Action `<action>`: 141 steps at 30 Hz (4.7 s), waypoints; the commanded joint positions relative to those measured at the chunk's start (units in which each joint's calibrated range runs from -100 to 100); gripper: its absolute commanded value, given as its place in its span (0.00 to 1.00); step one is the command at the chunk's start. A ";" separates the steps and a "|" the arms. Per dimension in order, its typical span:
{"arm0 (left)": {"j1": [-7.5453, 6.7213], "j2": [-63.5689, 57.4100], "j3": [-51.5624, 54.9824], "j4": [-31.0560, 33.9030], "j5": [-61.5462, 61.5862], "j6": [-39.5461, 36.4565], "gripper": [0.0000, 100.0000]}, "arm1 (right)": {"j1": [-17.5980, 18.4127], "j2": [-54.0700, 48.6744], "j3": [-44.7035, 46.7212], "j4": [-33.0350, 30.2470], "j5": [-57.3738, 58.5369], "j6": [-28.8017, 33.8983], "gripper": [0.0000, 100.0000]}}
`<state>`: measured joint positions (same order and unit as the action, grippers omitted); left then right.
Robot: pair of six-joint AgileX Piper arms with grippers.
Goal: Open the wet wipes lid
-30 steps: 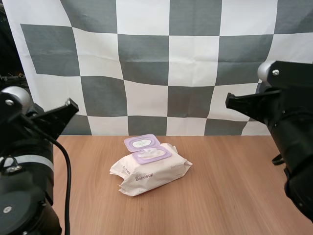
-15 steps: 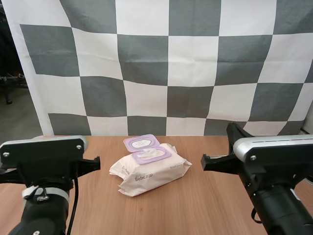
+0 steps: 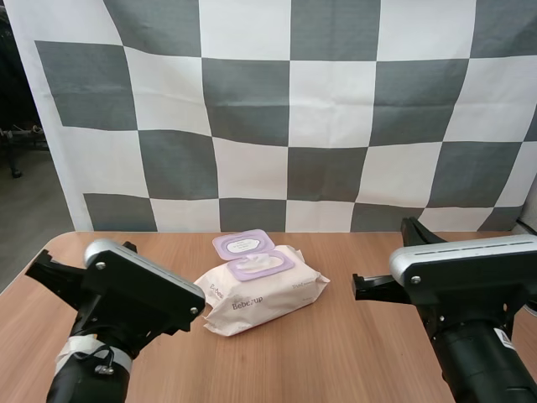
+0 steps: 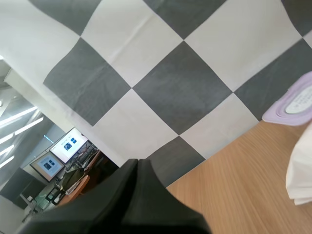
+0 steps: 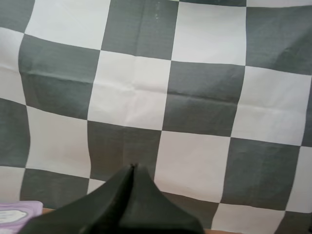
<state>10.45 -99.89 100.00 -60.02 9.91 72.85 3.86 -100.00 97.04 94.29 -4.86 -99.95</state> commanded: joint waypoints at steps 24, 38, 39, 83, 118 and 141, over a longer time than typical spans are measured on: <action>0.56 -0.11 0.00 11.47 13.92 -34.44 0.00 | -2.90 0.00 2.96 5.71 4.86 -0.05 0.00; 0.56 -0.11 0.00 48.09 18.70 -56.67 0.00 | -2.90 0.00 2.96 -70.84 27.58 -0.05 0.00; 0.56 -0.11 0.00 49.91 18.70 -58.23 0.00 | -2.90 0.00 2.96 -67.72 29.01 -0.05 0.00; -12.69 -0.11 0.00 62.89 21.20 -82.69 0.00 | 2.73 0.00 2.96 -97.49 40.53 71.50 0.00; -12.54 -0.11 0.00 62.89 19.81 -86.49 0.00 | 2.73 0.00 2.96 -93.89 35.28 84.38 0.00; -12.54 -0.11 0.00 62.89 19.64 -86.49 0.00 | 2.73 0.00 2.96 -96.30 35.28 84.38 0.00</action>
<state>-2.12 -100.00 100.00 2.82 29.65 -13.71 6.58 -100.00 100.00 -2.18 30.45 -15.60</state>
